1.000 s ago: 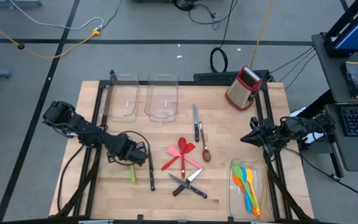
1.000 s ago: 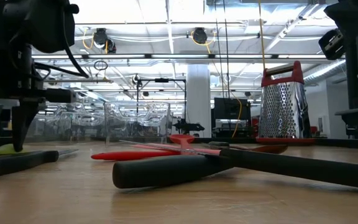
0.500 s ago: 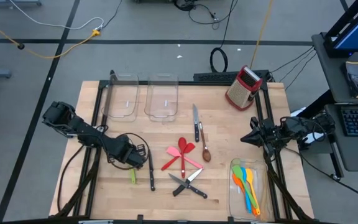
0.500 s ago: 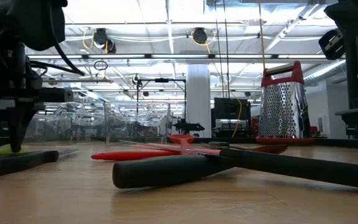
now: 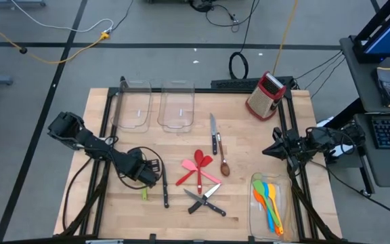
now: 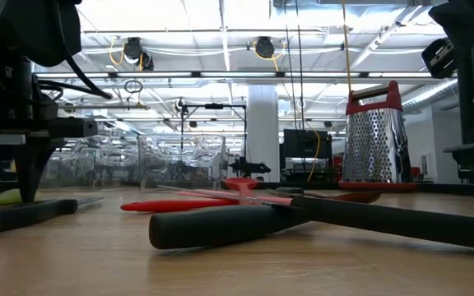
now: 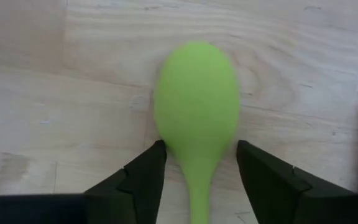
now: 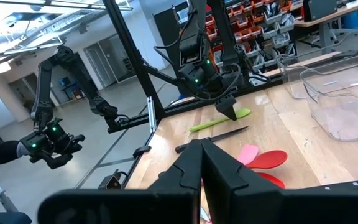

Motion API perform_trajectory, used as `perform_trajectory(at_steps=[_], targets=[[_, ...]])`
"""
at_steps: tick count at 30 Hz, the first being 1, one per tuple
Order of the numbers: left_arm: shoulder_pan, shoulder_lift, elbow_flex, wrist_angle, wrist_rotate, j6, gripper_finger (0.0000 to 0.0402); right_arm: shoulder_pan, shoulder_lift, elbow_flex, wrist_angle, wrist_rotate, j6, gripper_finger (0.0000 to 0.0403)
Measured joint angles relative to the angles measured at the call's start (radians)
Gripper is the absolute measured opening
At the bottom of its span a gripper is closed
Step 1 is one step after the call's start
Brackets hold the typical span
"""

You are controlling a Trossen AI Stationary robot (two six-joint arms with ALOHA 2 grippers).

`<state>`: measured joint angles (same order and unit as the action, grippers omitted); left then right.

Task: Pick & Place Kitchen Items
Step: Put the light green serving spoon into the top right transparent bin

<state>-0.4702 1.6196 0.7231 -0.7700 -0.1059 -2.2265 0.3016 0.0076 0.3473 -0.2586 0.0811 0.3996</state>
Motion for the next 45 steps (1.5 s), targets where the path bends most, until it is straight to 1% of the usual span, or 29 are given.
perform_trajectory(at_steps=[8,11,17,21,29,36,45], targets=[[0.009,0.000,0.001,0.009,-0.004,-0.010,0.0153,0.000,0.000,0.000,0.000,0.001,0.003,0.0000],[0.023,0.000,0.001,0.015,-0.003,-0.023,0.0123,0.000,0.000,0.000,0.000,0.001,0.003,0.0000],[0.039,0.000,0.003,0.021,0.000,0.001,0.0055,0.000,0.000,0.000,0.000,0.004,0.004,0.0000],[0.033,0.000,0.004,0.022,-0.019,0.000,0.0021,0.000,0.000,0.000,0.000,0.004,0.004,0.0000],[0.001,0.000,0.007,0.022,-0.071,-0.038,0.0020,0.000,0.000,0.000,0.000,0.004,0.004,0.0000],[-0.024,0.015,0.056,-0.020,-0.108,-0.071,0.0012,0.000,0.000,0.000,0.000,0.004,0.004,0.0000],[-0.055,0.019,0.089,-0.019,-0.165,-0.106,0.0009,0.000,0.000,0.000,0.000,0.004,0.000,0.0000]])
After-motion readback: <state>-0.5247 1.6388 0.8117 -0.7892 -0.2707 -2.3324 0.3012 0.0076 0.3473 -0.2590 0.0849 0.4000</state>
